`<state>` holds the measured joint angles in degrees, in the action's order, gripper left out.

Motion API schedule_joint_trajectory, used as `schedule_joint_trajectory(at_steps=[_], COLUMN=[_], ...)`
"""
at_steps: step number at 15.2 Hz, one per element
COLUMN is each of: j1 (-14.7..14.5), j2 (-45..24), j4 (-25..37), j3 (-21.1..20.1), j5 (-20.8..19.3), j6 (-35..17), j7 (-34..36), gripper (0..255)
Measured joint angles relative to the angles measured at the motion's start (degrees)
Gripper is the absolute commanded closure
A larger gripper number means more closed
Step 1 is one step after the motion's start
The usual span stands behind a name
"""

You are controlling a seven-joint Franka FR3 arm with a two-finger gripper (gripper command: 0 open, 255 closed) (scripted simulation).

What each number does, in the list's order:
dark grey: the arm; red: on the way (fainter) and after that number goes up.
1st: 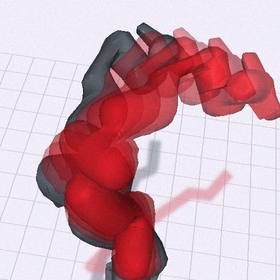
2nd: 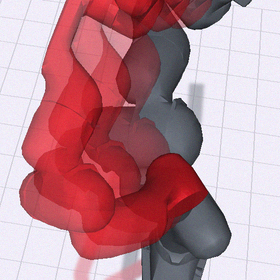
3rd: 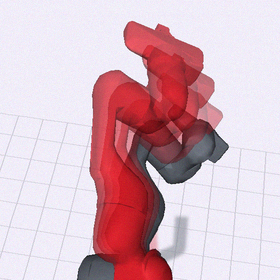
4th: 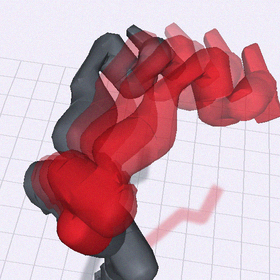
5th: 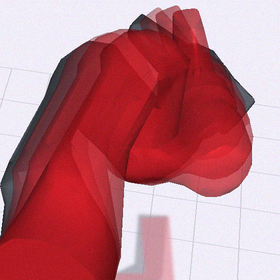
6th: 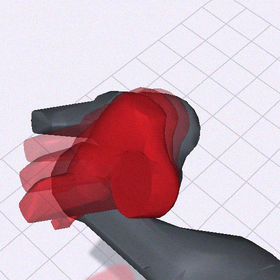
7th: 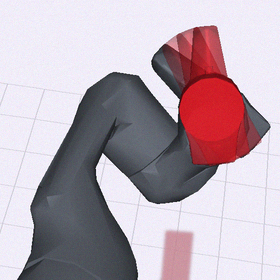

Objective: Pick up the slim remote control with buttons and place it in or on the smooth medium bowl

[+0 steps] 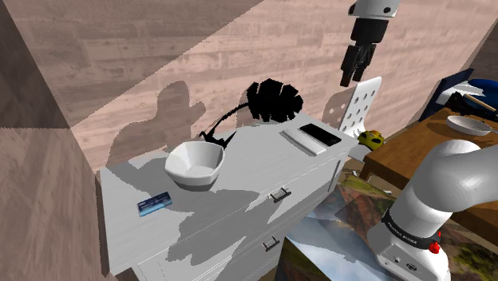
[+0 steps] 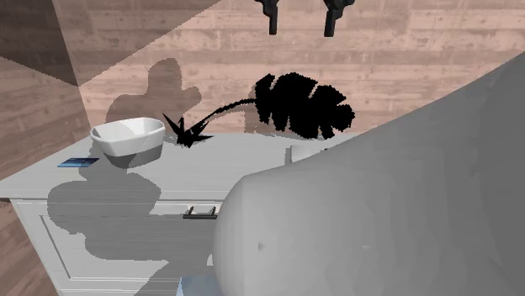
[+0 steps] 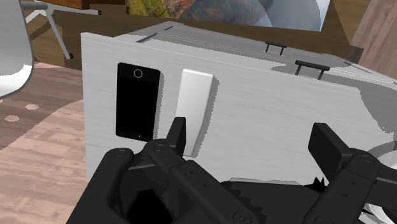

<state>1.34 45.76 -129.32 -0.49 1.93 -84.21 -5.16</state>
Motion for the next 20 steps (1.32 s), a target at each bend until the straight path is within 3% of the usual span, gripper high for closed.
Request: schedule_joint_trajectory(at_steps=[3,10,20], j1=[0.25,1.71,3.78], j2=[-0.9,-6.96,-23.09], j4=[-1.63,-9.46,-12.97], j3=[0.04,0.36,0.81], j5=[-0.14,-0.95,-2.05], j6=[-2.41,-15.88,-35.13], j7=[0.18,1.23,3.5], gripper=[0,0,0])
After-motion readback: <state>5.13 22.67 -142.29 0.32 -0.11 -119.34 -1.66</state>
